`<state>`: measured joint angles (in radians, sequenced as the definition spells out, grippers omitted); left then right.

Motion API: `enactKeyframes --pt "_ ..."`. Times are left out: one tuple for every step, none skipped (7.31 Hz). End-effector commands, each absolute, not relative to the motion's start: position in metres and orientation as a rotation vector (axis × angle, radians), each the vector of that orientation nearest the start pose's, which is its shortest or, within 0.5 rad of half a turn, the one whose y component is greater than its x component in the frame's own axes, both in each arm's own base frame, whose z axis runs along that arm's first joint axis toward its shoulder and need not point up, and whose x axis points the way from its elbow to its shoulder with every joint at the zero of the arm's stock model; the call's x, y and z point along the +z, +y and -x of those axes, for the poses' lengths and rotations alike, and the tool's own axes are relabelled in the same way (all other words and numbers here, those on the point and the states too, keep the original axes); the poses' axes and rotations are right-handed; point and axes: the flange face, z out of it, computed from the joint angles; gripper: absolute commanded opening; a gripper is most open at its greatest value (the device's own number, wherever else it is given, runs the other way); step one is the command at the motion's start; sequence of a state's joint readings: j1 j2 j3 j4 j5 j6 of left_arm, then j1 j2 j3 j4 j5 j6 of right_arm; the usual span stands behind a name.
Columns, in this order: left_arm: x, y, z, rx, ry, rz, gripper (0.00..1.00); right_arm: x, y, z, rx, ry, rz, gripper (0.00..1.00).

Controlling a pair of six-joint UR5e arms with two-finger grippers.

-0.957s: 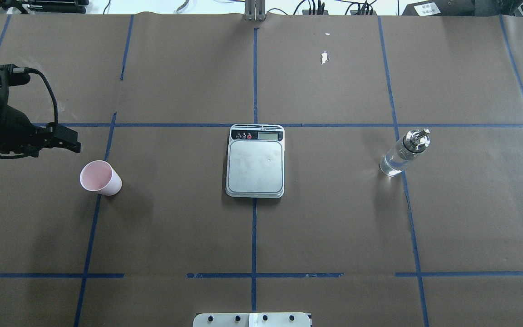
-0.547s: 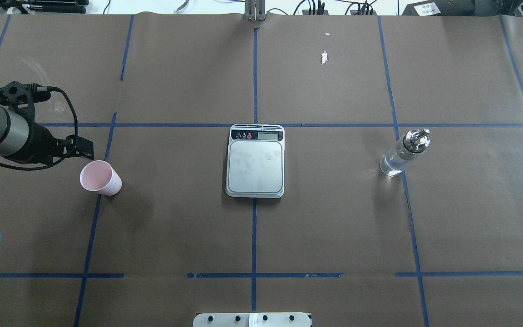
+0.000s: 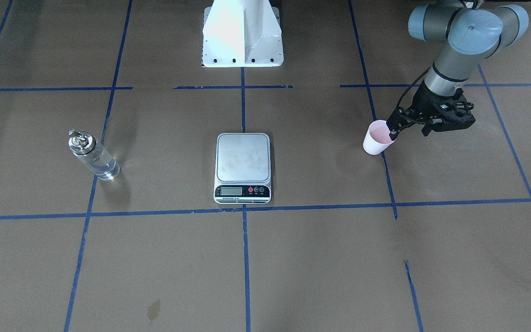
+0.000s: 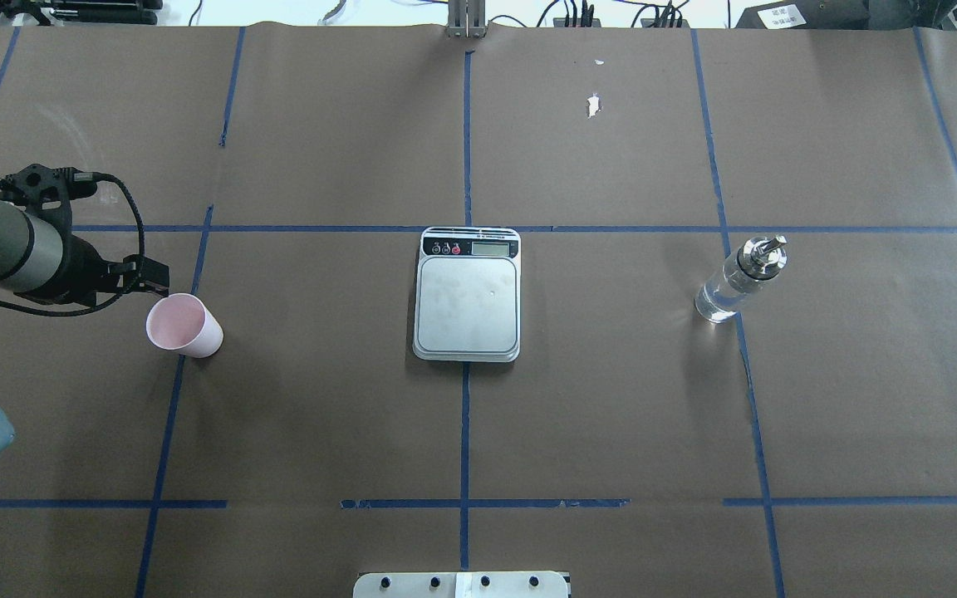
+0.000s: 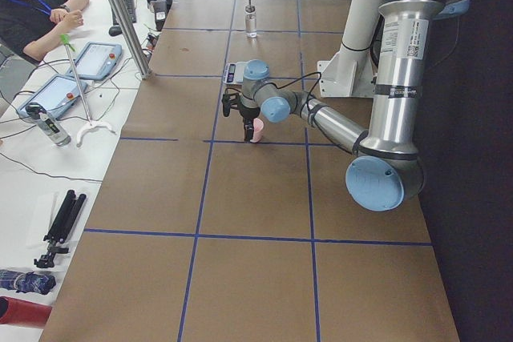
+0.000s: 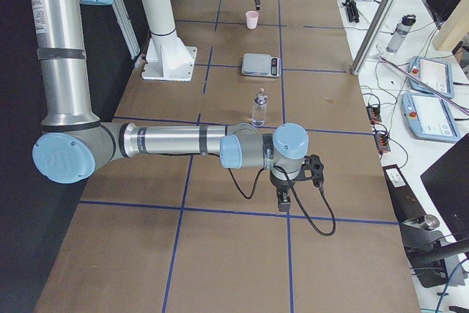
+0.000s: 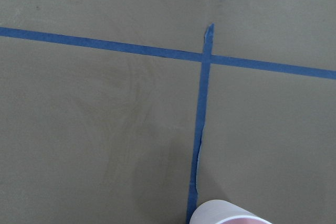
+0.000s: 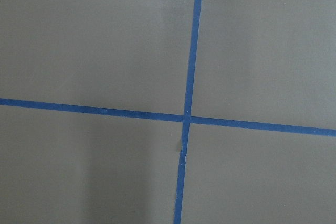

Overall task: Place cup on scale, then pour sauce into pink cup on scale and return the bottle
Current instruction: 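Move the left gripper down toward the pink paper cup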

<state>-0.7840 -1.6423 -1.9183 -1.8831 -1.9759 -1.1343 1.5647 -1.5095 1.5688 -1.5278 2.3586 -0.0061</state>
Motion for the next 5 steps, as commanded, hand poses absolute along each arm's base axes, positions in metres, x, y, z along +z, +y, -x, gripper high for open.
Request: enactKeyframes --pt "0.433 -0.430 -0.316 -0.159 0.810 -0.076 1.00 0.622 -0.524 -0.059 -0.053 -0.788 -0.099 1.00" --pt "0.432 -0.428 -0.318 -0.153 0.811 -0.076 1.00 0.622 -0.524 -0.059 -0.053 -0.788 -0.099 1.00" --pt "0.430 -0.426 -0.321 -0.144 0.814 -0.073 1.00 0.622 -0.524 -0.059 -0.051 -0.788 -0.098 1.00" --pt "0.430 -0.422 -0.327 -0.133 0.814 -0.069 1.00 0.623 -0.524 -0.059 -0.051 -0.788 -0.097 1.00" --pt "0.431 -0.420 -0.331 -0.126 0.813 -0.064 0.98 0.623 -0.524 -0.059 -0.050 -0.788 -0.095 1.00"
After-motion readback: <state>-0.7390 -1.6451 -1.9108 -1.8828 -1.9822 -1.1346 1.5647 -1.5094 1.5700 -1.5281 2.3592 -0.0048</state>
